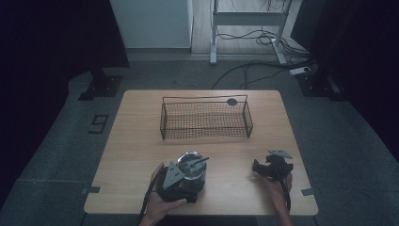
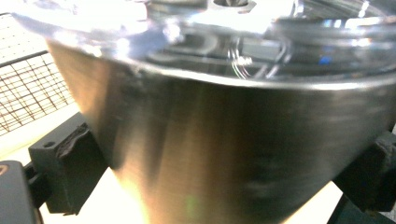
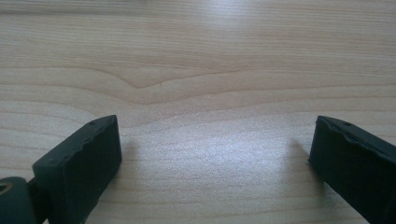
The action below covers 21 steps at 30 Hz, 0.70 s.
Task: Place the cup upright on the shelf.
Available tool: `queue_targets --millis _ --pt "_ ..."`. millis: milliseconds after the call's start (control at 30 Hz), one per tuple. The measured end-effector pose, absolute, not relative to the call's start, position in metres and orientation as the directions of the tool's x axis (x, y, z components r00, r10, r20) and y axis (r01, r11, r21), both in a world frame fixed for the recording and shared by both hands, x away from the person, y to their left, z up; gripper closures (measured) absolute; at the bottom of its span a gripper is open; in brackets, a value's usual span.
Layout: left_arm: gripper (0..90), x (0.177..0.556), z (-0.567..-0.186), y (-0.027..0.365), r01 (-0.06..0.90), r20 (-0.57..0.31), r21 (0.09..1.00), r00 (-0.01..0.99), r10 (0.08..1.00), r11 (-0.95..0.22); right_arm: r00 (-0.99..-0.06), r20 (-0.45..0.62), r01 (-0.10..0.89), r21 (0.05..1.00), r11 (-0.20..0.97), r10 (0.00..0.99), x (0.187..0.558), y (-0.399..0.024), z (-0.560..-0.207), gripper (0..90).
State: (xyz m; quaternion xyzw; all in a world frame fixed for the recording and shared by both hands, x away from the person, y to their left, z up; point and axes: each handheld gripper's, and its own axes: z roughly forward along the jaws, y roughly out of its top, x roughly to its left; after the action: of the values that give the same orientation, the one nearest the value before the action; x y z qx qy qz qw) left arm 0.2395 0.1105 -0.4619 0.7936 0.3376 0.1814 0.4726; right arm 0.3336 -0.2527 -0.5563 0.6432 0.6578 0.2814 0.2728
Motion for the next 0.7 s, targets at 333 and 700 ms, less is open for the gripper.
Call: queue_targets --millis 333,700 --pt "3.8 0.241 -0.46 0.114 0.367 -0.036 0.875 0.699 0.714 -0.315 -0.024 0.003 0.693 0.721 0.014 1.0 0.334 -0.253 -0.556 2.0" --pt "3.9 0.244 -0.456 0.121 0.37 -0.045 0.88 0.689 0.724 -0.297 -0.023 0.004 0.693 0.721 0.013 1.0 0.334 -0.253 -0.556 2.0"
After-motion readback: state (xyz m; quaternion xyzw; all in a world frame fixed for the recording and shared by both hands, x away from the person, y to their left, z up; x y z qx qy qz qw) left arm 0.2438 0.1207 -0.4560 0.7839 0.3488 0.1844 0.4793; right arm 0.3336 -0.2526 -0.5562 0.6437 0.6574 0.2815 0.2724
